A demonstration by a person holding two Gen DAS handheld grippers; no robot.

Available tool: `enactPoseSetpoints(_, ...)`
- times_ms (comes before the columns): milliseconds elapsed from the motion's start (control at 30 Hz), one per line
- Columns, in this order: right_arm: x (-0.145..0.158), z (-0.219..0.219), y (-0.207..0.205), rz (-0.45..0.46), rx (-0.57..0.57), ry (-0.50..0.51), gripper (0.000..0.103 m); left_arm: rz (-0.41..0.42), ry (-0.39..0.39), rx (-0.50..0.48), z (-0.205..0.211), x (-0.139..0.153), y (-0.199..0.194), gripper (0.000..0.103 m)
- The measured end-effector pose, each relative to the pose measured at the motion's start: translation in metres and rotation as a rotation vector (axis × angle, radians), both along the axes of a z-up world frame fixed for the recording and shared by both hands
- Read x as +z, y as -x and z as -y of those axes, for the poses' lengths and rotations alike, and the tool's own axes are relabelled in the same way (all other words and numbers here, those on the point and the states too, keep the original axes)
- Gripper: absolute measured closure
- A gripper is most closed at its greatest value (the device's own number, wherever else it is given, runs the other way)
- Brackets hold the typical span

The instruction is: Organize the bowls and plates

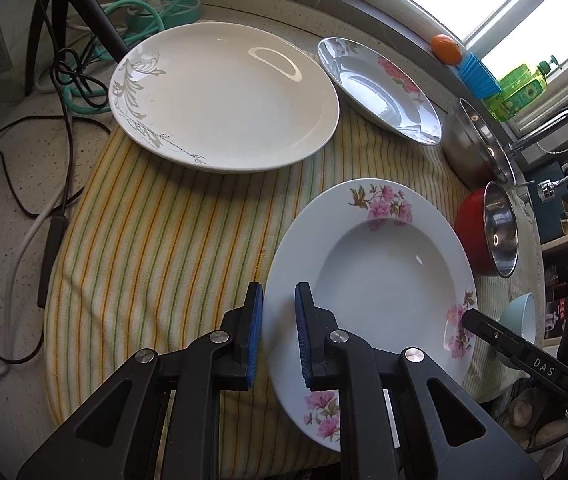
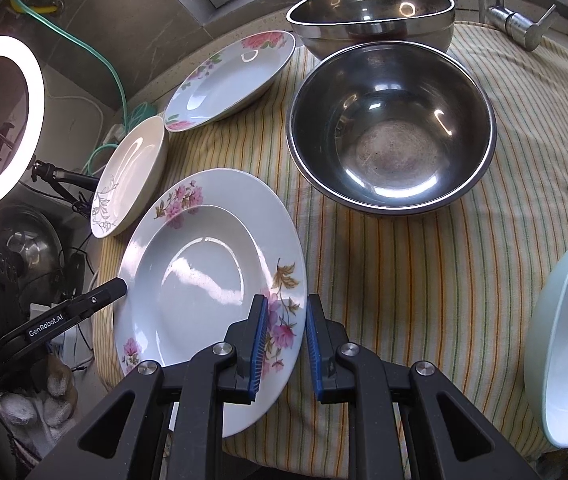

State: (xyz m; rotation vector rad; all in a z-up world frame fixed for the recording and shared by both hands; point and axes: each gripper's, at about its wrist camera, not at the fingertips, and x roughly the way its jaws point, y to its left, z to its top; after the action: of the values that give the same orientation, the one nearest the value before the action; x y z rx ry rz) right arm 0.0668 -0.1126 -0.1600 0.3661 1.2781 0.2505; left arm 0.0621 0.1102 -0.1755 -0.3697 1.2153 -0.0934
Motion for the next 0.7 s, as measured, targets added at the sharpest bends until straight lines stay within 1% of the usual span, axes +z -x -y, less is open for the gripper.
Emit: enactPoseSetpoints(700,-0.006,0.005,0.015,-0.028,0.001,0.002,0.086,0.001,-0.004,-0.012,0.007,0.002,0.013,0.089)
